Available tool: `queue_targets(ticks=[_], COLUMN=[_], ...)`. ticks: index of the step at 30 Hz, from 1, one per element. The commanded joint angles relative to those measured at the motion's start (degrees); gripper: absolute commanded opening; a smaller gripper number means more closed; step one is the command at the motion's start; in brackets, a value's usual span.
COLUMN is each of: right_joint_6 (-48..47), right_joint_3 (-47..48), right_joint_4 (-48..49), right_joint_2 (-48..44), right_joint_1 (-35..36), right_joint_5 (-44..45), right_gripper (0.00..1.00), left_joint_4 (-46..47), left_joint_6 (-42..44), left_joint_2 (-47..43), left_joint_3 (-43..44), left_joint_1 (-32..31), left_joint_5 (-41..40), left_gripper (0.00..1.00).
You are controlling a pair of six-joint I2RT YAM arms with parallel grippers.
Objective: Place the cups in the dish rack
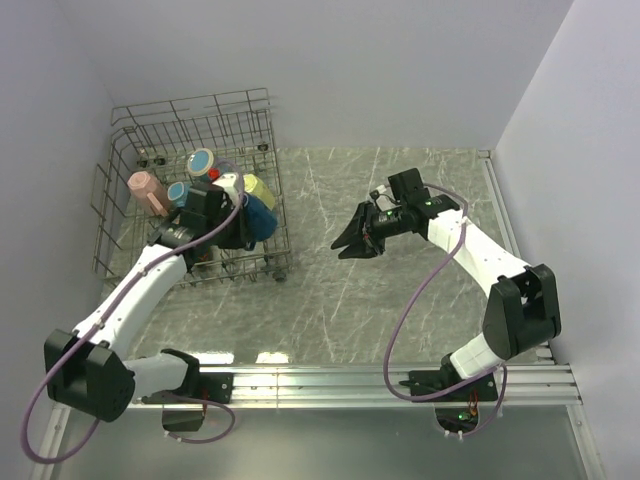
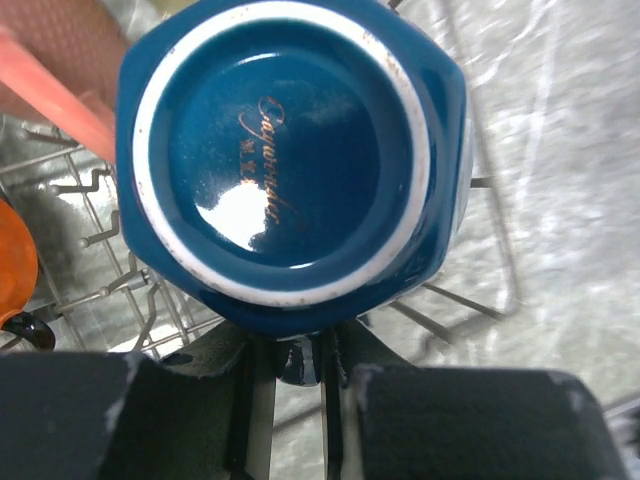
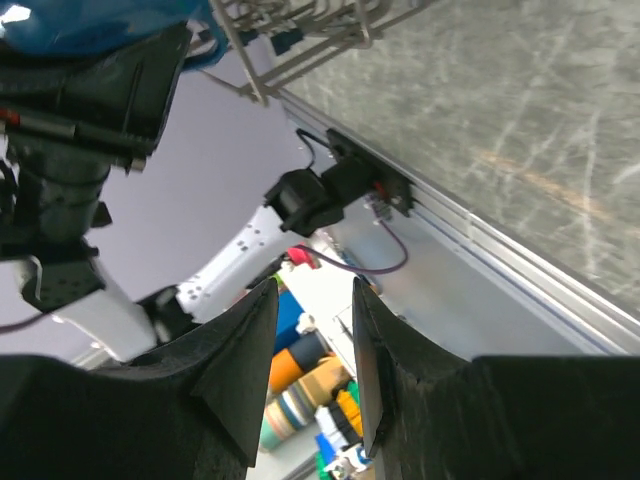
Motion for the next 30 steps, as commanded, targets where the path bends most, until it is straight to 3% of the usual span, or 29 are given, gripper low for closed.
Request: queue_targets(ticks=[1,10,22,23,24,26,30], right_joint_6=[-4.6,-4.7,-5.8,-6.3,-7.3,-7.5,-6.8], right_joint_3=[0.5,0.5,1.4,1.9,2.6,2.8,2.9], right_joint_4=[-4.0,-3.7,-4.1,-5.5,-6.1,-6.7,-6.3], right_joint_2=[-0.6,0.3,2.2,2.4,2.7,3.0,3.2], right_joint_1=[-1.1,-1.9,-2.4,-2.4,-2.4,-2.6,-2.6], right_joint_5=[0.8,0.3,0.6,1.7,2.1,2.7,3.1], right_gripper=[0.43,0.42,0.42,0.42,0.42,0.42,0.42], left_joint_4=[7.3,6.6,5.1,5.0,4.9,4.8,3.8], left_joint_6=[1.7,3.8,3.8,3.8,3.9,4.3,4.9], left_joint_2=[0.9,8.0,14.6,14.8,14.7,14.3,12.6], left_joint_3=[0.0,0.6,-0.1,-0.1,0.0,0.0,0.2], left_joint_1=[-0.9,-4.0,-4.7,-4.7,-4.9,-5.0,-5.1], left_joint_5=[-4.1,-10.4,-12.5,-12.6,-12.5,-12.3,-12.6], left_gripper=[0.00,0.00,0.00,0.05,0.17,0.31,0.48])
